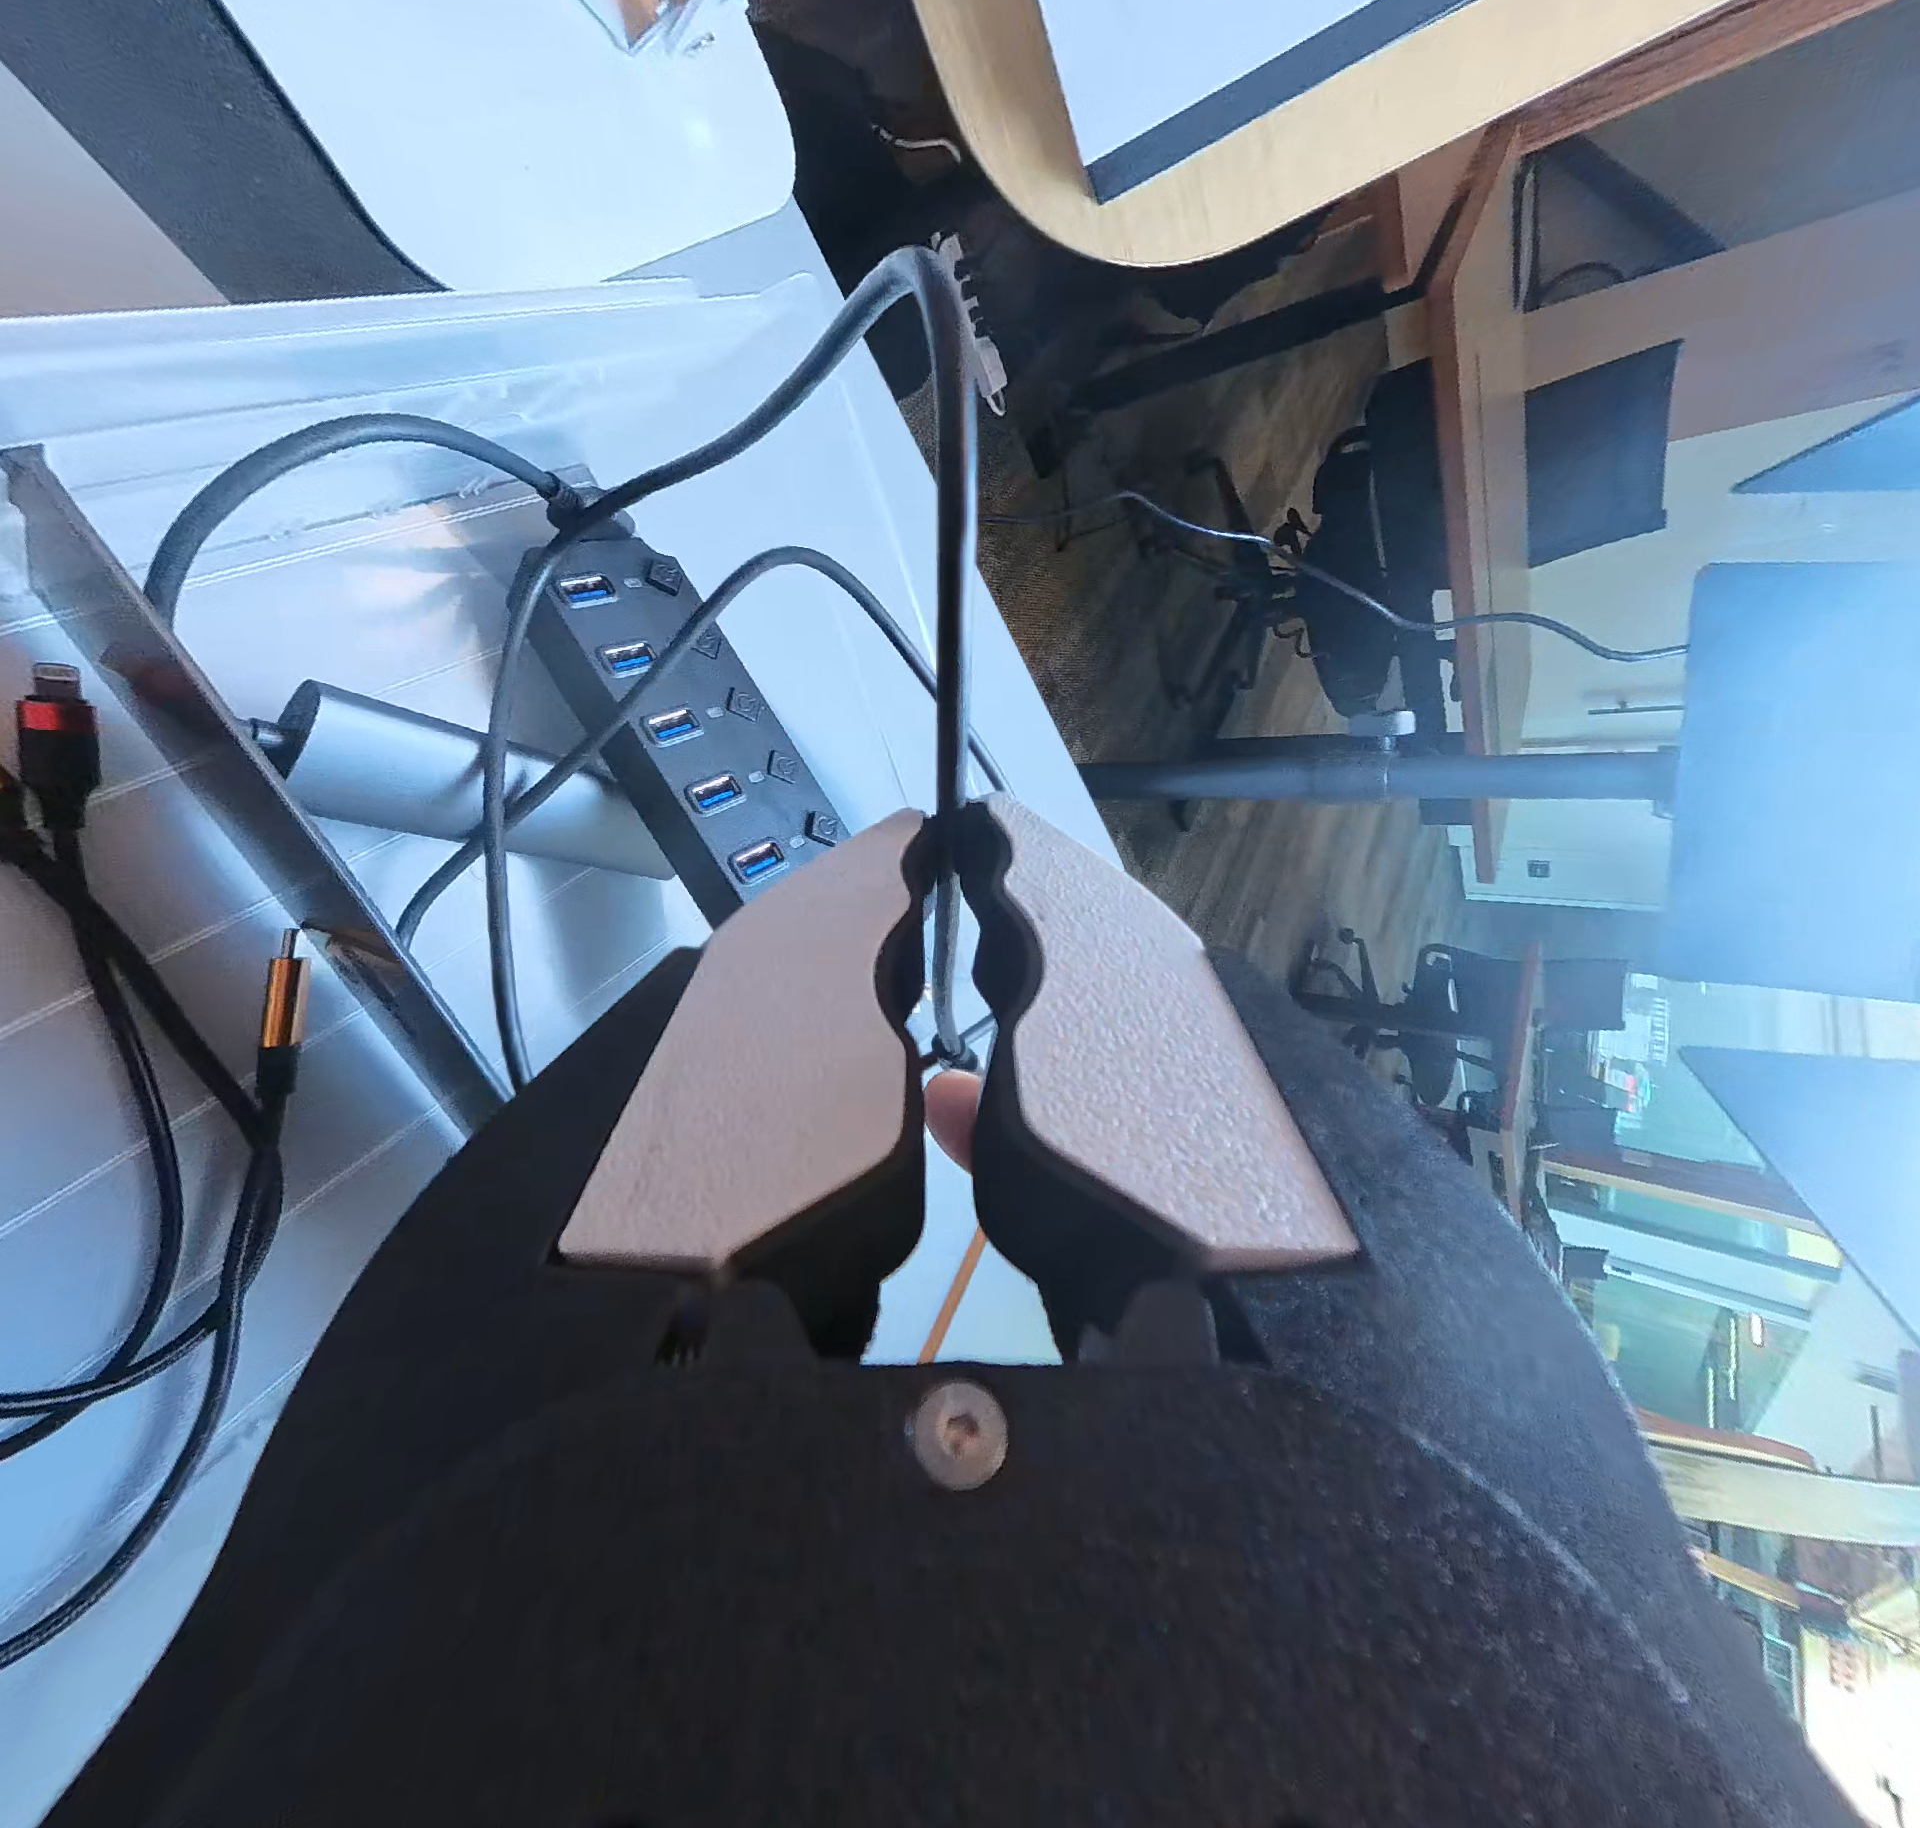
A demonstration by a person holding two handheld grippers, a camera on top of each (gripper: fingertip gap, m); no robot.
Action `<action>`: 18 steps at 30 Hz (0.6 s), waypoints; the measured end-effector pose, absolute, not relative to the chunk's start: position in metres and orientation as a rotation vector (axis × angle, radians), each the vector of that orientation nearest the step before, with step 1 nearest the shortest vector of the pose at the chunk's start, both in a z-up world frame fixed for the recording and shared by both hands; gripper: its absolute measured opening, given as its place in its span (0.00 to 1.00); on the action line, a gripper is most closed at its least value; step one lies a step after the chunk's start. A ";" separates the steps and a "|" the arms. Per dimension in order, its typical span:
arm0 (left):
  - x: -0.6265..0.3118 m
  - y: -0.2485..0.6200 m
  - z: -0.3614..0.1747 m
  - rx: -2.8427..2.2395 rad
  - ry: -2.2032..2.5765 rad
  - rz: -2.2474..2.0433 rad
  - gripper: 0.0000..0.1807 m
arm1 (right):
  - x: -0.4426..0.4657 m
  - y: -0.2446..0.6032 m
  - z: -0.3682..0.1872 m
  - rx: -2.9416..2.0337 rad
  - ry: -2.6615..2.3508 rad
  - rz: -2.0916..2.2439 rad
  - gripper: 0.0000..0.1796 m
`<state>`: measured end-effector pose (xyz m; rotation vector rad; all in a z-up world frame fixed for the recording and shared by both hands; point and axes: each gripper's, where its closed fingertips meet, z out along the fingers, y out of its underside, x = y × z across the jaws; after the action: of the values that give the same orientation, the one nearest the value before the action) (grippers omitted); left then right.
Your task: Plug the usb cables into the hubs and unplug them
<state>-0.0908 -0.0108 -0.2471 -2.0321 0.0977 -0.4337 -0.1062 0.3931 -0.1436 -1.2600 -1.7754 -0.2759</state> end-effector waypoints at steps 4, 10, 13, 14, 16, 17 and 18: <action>-0.090 -0.011 -0.247 -2.035 0.102 -0.432 0.23 | -0.106 0.389 -0.150 -1.279 -1.795 -0.254 0.02; -0.089 -0.011 -0.248 -2.038 0.105 -0.430 0.23 | -0.103 0.383 -0.160 -1.324 -1.850 -0.207 0.02; -0.089 -0.011 -0.248 -2.040 0.107 -0.431 0.23 | -0.100 0.377 -0.167 -1.367 -1.905 -0.156 0.02; -0.089 -0.011 -0.249 -2.041 0.108 -0.430 0.23 | -0.098 0.375 -0.170 -1.385 -1.931 -0.134 0.02; -0.089 -0.011 -0.249 -2.044 0.109 -0.431 0.23 | -0.095 0.372 -0.173 -1.399 -1.968 -0.104 0.02; -0.089 -0.011 -0.250 -2.045 0.109 -0.431 0.23 | -0.093 0.370 -0.175 -1.411 -1.993 -0.091 0.02; -0.089 -0.011 -0.250 -2.046 0.109 -0.431 0.23 | -0.091 0.368 -0.177 -1.426 -2.017 -0.072 0.02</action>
<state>-0.0886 -0.0110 -0.2499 -2.0461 0.1095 -0.4310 -0.0910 0.3684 -0.1774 -1.4262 -2.0172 -0.0725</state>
